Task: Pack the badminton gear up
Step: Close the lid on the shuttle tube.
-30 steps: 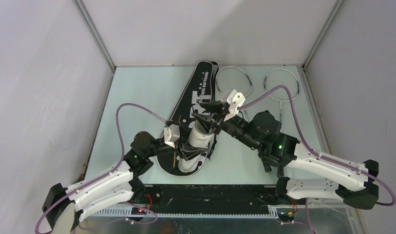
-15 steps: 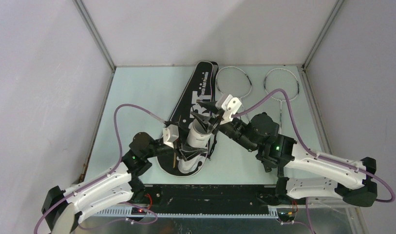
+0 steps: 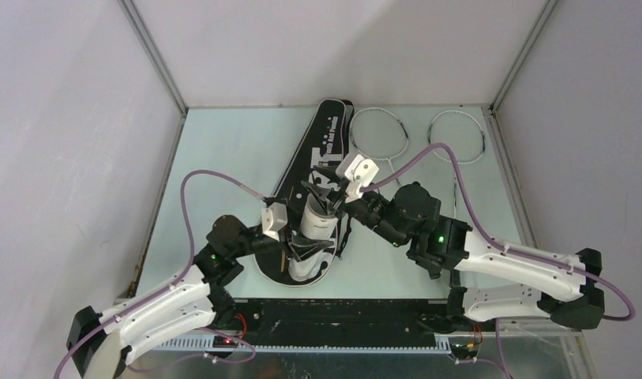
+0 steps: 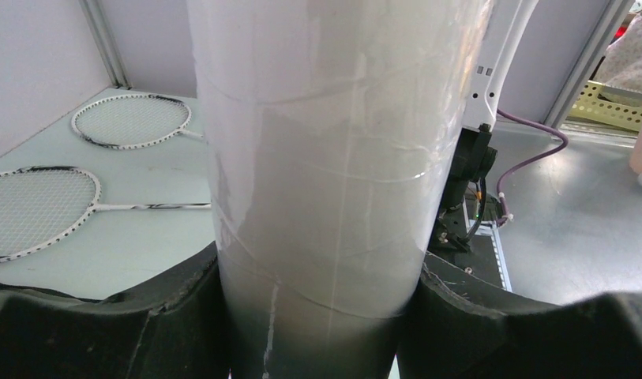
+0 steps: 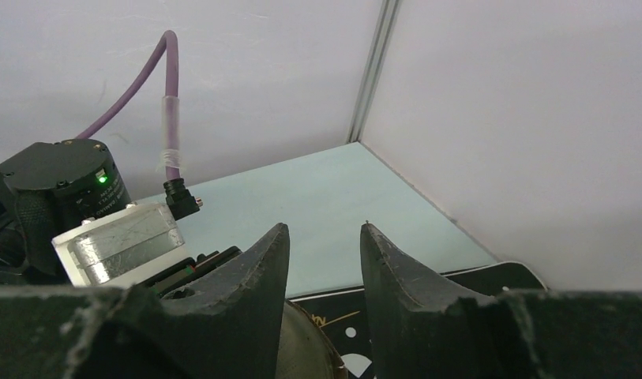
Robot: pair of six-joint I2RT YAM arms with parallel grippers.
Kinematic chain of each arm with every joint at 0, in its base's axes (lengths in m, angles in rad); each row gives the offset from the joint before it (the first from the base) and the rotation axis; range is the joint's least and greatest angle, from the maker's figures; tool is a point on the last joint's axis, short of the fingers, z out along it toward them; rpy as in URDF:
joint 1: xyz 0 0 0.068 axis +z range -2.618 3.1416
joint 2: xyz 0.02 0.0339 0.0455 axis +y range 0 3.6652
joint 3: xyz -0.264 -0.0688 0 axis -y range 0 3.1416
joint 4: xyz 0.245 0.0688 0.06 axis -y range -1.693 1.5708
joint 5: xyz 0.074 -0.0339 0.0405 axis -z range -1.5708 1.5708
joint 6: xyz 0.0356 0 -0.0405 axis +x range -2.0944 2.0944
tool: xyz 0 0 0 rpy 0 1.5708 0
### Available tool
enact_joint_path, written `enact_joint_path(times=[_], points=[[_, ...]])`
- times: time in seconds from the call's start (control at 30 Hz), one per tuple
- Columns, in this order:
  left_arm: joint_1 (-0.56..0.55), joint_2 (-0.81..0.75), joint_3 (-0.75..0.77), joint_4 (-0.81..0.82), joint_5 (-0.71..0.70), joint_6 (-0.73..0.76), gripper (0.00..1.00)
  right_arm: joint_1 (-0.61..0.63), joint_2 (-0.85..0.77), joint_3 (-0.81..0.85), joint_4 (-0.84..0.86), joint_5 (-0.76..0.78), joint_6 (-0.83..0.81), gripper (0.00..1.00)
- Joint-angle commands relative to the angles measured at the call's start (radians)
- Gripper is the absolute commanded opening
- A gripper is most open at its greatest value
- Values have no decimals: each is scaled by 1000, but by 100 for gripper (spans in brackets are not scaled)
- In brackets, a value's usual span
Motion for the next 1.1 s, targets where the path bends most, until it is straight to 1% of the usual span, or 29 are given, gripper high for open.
enact_joint_path(times=[0.0,0.03,0.1,0.17,0.33,0.37,0.47,0.57,0.7,0.8,0.87,1.0,1.07], points=[[-9,-19,53,105,-33,-37,51,60,146,-83,-368,-3,-96,42],[-10,-22,53,94,-40,-31,51,62,145,-80,-382,-9,-110,42],[-9,-26,55,73,-52,-18,51,64,132,-62,-485,-47,-150,43],[-9,-32,55,65,-66,-14,51,68,120,-58,-522,-52,-174,45],[-8,-27,61,74,-68,-29,51,70,127,-57,-447,44,-173,49],[-8,-27,64,69,-72,-32,51,71,135,-57,-419,89,-180,49],[-9,-34,79,29,-94,-53,51,78,159,-59,-392,179,-248,49],[-8,-35,83,18,-107,-71,51,88,191,-70,-371,188,-317,49],[-10,-40,98,-28,-147,-90,50,145,243,-95,-380,198,-411,48],[-9,-48,103,-43,-163,-87,50,181,284,-115,-399,209,-450,48],[-9,-51,100,-50,-172,-77,50,195,288,-130,-410,212,-470,49],[-10,-48,98,-56,-175,-62,50,220,282,-140,-457,233,-543,55],[-9,-42,99,-53,-176,-60,50,215,260,-140,-434,248,-547,56]])
